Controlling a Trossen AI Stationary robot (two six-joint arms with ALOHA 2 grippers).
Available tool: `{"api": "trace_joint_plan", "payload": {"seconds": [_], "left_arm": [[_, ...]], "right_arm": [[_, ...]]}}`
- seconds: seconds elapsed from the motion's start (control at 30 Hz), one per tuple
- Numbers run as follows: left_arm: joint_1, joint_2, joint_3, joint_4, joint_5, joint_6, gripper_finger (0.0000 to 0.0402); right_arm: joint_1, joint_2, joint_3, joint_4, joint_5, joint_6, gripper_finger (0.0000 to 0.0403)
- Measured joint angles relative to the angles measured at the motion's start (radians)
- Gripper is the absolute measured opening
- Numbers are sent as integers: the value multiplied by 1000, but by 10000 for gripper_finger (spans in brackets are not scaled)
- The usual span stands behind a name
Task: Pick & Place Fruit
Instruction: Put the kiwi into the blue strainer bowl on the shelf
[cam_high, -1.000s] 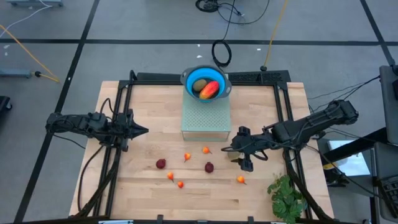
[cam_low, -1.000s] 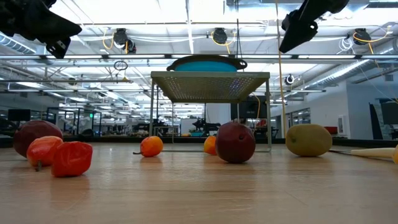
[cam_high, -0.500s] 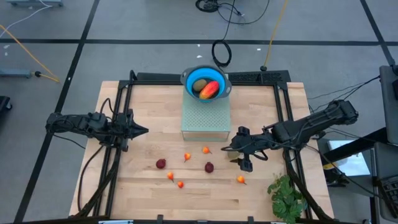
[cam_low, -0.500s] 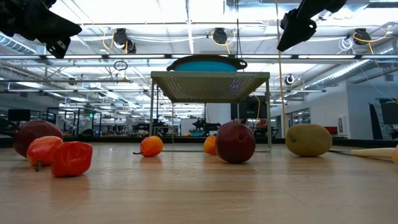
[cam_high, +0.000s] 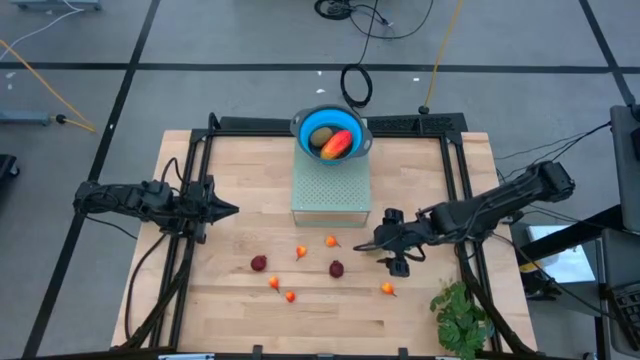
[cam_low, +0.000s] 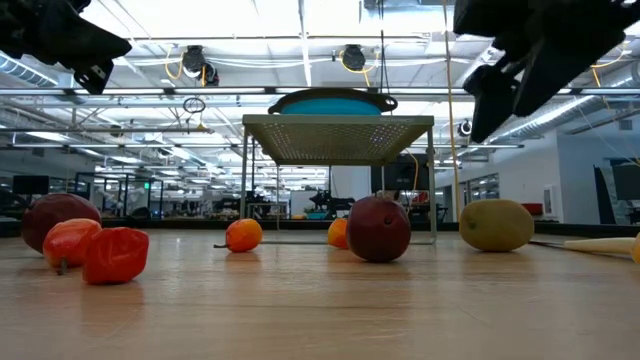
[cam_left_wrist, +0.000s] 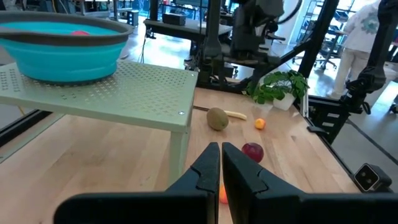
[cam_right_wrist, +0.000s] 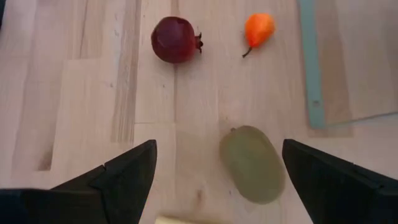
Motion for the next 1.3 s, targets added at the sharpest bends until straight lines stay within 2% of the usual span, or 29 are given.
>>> {"api": "trace_joint_plan", "payload": {"seconds": [0.53,0.8,0.97,1.3], "left_arm": [[0,0,0,6,0,-7,17],[0,0,0,7,0,-11,17],[0,0,0,7,0,-19,17],[0,0,0,6,0,-32,17]], "right_arm": [[-84,0,-145,183,-60,-87,341],[-112,91,-149,222,-130,-180,341],[-112,158,-149,219,-77,-229,341],[-117,228,-149,214,-77,-243,341]]}}
